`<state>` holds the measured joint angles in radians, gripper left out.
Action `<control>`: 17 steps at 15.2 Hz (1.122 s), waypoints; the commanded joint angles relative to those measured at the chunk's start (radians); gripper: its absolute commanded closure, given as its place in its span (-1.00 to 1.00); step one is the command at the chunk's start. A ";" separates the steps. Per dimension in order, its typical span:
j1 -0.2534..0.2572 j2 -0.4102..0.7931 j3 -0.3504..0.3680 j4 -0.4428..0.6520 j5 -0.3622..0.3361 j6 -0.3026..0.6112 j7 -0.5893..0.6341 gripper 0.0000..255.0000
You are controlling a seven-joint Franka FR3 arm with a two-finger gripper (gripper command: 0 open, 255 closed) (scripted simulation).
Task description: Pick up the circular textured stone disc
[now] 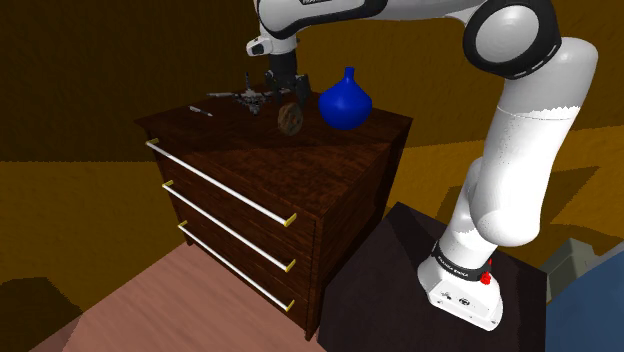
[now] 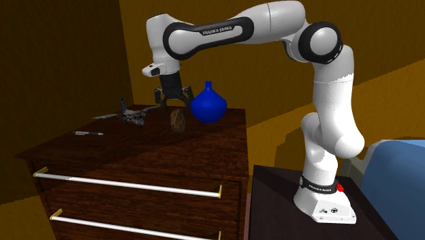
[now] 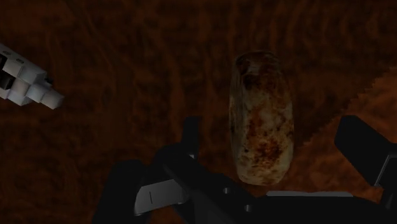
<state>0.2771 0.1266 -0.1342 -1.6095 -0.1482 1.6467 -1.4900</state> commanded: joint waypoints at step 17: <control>0.000 -0.002 0.000 -0.036 -0.001 0.035 0.001 1.00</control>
<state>0.2770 0.1253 -0.1339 -1.6565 -0.1495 1.6923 -1.4862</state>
